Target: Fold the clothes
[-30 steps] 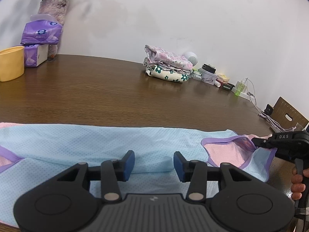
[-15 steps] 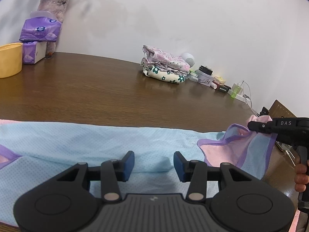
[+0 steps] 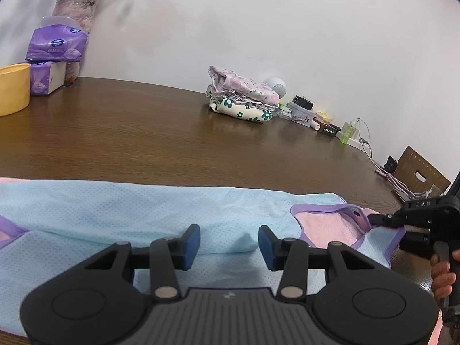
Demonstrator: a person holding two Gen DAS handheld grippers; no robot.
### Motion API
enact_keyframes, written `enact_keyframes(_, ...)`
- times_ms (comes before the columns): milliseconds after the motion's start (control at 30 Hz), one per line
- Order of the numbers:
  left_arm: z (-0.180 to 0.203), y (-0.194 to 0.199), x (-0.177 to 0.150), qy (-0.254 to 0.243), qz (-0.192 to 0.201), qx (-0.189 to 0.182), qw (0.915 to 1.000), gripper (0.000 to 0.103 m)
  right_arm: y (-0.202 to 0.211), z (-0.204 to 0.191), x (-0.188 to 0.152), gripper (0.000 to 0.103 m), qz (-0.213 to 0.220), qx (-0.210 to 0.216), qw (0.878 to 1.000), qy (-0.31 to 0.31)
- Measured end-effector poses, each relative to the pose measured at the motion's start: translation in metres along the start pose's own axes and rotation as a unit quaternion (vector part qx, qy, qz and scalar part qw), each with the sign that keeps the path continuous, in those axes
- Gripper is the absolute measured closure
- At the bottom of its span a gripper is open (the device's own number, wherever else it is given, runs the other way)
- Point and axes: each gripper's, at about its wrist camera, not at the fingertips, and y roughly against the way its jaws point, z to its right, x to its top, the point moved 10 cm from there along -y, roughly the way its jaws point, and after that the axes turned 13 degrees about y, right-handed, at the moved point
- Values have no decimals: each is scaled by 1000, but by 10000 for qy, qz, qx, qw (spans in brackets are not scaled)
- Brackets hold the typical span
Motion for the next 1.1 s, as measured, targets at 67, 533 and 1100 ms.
enact_keyframes(67, 0, 0, 0, 0, 2, 6, 10000, 60, 0, 3, -7, 84, -56, 66, 9999, -125)
enact_keyframes(533, 1, 0, -1, -8, 5, 9, 10000, 59, -13, 3, -9, 101, 61, 159, 9997, -196)
enact_keyframes(1100, 1, -1, -1, -14, 12, 12, 10000, 59, -4, -31, 11, 102, 315, -6, 9915, 1260)
